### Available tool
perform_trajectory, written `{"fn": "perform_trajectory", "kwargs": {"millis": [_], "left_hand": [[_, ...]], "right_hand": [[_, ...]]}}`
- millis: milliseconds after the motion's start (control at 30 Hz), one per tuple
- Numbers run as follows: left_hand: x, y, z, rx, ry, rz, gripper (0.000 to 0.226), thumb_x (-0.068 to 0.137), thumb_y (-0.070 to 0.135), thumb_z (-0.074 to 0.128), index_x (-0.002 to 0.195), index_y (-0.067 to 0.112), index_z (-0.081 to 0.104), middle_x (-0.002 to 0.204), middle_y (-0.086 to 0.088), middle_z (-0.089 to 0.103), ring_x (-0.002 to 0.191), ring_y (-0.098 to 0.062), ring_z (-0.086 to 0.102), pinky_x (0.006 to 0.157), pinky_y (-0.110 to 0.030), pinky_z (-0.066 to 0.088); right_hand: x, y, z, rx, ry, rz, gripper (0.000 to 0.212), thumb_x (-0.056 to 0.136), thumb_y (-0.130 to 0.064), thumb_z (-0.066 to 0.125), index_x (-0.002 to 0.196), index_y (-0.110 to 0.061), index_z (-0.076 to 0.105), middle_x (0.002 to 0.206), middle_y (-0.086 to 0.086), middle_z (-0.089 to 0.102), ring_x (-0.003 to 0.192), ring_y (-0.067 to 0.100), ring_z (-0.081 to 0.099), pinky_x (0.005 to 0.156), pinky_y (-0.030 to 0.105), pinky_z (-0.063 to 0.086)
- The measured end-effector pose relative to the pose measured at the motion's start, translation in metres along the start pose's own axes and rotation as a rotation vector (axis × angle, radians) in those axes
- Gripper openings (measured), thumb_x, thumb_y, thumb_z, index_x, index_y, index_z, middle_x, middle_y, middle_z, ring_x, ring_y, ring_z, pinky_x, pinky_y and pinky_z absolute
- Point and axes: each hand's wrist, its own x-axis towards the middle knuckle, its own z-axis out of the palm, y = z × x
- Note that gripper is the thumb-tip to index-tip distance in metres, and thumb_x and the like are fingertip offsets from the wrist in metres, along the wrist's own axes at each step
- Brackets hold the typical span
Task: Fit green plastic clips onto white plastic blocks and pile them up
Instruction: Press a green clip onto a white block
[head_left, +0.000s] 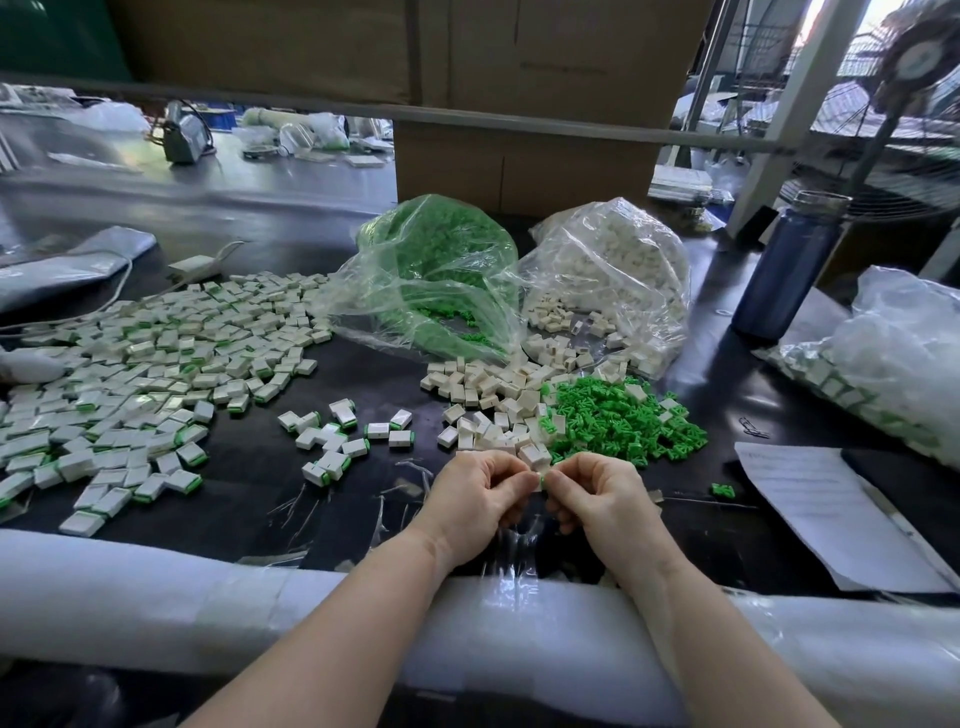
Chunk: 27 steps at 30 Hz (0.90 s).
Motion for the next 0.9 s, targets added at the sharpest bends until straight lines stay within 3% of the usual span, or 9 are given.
{"fn": "perform_trajectory", "kwargs": {"millis": [467,700,800,900], "left_hand": [[-0.0029,-0.0015,-0.0018,0.110,-0.111,-0.010,0.012,0.089,0.015,0.061,0.079,0.014,0.068,0.063,0.003,0.057,0.053,-0.004,0.047,0.057,-0.016,0.041],[0.0003,-0.0002,0.0011,-0.042,0.024,0.061,0.009,0.086,0.015,0.064,0.090,0.011,0.071,0.084,-0.002,0.068,0.072,-0.005,0.060,0.069,-0.013,0.048],[0.0007,-0.0019,0.0029,-0.049,0.018,0.076,0.015,0.082,0.010,0.068,0.094,0.020,0.066,0.083,-0.002,0.061,0.069,-0.007,0.056,0.068,-0.017,0.048],[-0.0001,-0.0049,0.0025,0.028,0.029,0.090,0.028,0.076,0.007,0.074,0.084,0.029,0.058,0.075,0.002,0.055,0.062,-0.007,0.050,0.064,-0.018,0.047]], "right_hand": [[0.0017,0.0050,-0.0043,-0.169,-0.086,-0.020,0.029,0.085,-0.004,0.062,0.060,-0.018,0.061,0.046,-0.007,0.054,0.044,0.003,0.047,0.045,0.017,0.040],[0.0019,0.0024,-0.0033,0.111,0.002,-0.049,0.008,0.084,-0.001,0.063,0.076,-0.004,0.064,0.056,0.000,0.062,0.052,0.008,0.056,0.049,0.018,0.049],[0.0022,0.0032,-0.0047,0.151,0.027,-0.038,0.006,0.084,0.000,0.064,0.083,-0.006,0.062,0.057,0.003,0.064,0.051,0.010,0.058,0.049,0.019,0.049],[0.0028,0.0046,-0.0047,0.137,0.050,-0.036,0.010,0.083,0.001,0.064,0.076,-0.006,0.064,0.054,0.003,0.064,0.049,0.009,0.058,0.047,0.019,0.048]]}}
